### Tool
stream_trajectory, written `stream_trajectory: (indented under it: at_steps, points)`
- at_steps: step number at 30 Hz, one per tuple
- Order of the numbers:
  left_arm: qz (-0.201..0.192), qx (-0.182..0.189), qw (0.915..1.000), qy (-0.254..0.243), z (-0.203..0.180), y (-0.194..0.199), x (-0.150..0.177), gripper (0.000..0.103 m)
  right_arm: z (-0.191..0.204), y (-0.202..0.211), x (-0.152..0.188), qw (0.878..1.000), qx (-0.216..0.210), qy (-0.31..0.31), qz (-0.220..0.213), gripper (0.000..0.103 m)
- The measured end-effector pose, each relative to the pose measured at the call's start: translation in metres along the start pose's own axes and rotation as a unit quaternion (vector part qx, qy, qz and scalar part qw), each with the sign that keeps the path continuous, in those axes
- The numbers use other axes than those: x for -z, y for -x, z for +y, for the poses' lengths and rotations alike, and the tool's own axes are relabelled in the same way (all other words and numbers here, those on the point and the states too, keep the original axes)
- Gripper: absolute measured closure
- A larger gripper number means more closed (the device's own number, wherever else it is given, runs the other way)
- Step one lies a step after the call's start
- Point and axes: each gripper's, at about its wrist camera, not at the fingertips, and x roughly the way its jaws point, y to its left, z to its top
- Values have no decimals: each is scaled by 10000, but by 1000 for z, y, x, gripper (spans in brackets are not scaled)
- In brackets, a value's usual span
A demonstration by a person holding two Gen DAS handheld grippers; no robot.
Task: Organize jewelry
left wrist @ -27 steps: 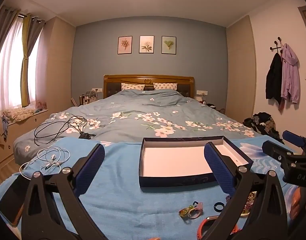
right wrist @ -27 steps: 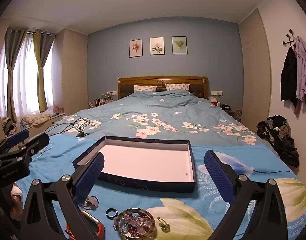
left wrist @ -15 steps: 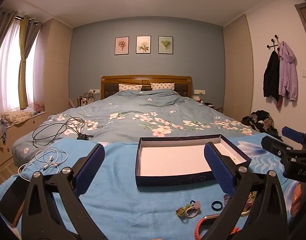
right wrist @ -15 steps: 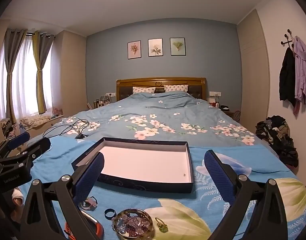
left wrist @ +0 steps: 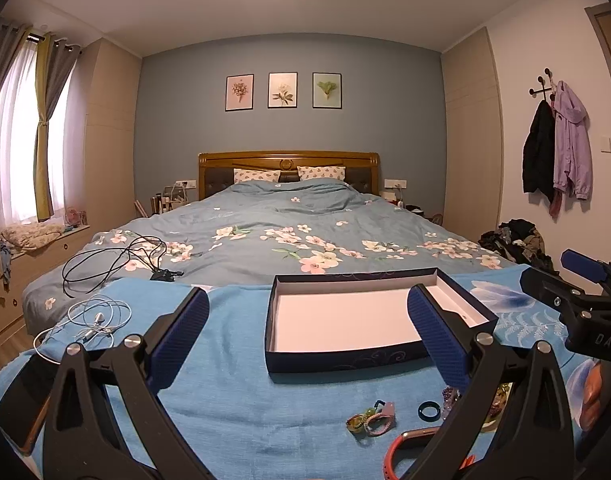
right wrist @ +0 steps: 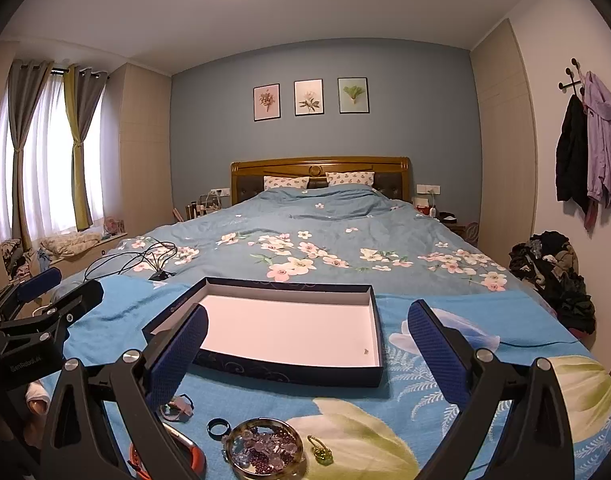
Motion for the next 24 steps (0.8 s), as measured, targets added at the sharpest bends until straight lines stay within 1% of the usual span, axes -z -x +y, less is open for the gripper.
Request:
stream_trajectory:
  at_steps: [24]
  points:
    - [-6,6,10000,33,0,-2,2,5,0,0,2,10000,-21,-47,8,7]
